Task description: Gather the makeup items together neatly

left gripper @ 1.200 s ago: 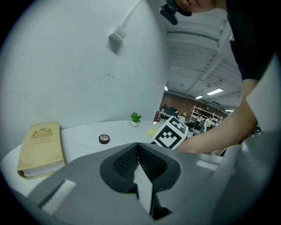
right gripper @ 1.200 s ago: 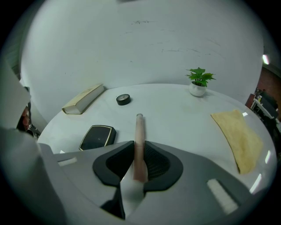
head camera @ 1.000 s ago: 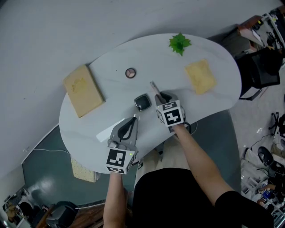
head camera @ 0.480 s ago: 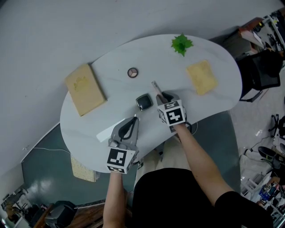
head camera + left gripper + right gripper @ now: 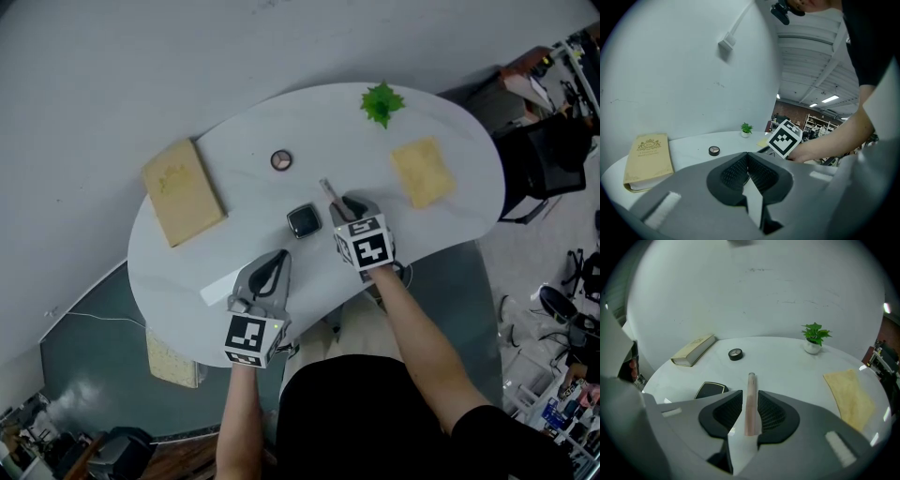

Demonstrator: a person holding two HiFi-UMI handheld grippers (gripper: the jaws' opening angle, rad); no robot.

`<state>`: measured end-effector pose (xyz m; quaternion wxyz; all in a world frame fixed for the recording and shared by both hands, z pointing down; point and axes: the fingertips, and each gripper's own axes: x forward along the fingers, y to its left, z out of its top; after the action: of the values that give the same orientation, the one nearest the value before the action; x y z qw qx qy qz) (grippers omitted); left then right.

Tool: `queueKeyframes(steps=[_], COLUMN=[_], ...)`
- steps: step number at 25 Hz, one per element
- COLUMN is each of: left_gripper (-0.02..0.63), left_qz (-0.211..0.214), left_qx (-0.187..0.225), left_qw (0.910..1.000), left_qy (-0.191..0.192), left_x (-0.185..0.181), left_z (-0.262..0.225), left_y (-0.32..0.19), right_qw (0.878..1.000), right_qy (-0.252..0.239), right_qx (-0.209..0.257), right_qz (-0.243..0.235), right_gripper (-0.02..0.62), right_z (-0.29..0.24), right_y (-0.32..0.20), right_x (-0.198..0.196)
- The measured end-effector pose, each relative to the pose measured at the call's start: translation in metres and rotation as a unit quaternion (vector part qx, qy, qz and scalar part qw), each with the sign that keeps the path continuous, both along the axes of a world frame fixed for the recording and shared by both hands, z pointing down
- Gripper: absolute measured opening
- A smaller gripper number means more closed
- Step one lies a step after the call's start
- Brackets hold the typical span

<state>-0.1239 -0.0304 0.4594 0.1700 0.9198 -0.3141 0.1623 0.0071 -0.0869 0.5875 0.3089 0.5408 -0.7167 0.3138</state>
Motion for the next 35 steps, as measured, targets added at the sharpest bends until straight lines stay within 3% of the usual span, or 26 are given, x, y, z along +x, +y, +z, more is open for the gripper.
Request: queueKeyframes(steps=[15,35], left_gripper=[-0.003,-0.003], left_qz=[-0.02,-0.027], left_qx=[0.02,0.009], left_qw=[0.9996,0.9995], left_qy=[0.008,0.012], left_x=[-0.017,-0.034], left_z=[-0.021,-0.008], left_y=[-0.008,-0.017], right_qw=[0.998,0.995], right_qy=[0.013,0.025], right_qx=[0.04,0.005], right_qz=[-0.054,-0.096], right_gripper=[0.097,0.195], right_z=[-0.052,-0.037], right_y=[-0.033,-0.09], right_x=[-0.028,-0.078])
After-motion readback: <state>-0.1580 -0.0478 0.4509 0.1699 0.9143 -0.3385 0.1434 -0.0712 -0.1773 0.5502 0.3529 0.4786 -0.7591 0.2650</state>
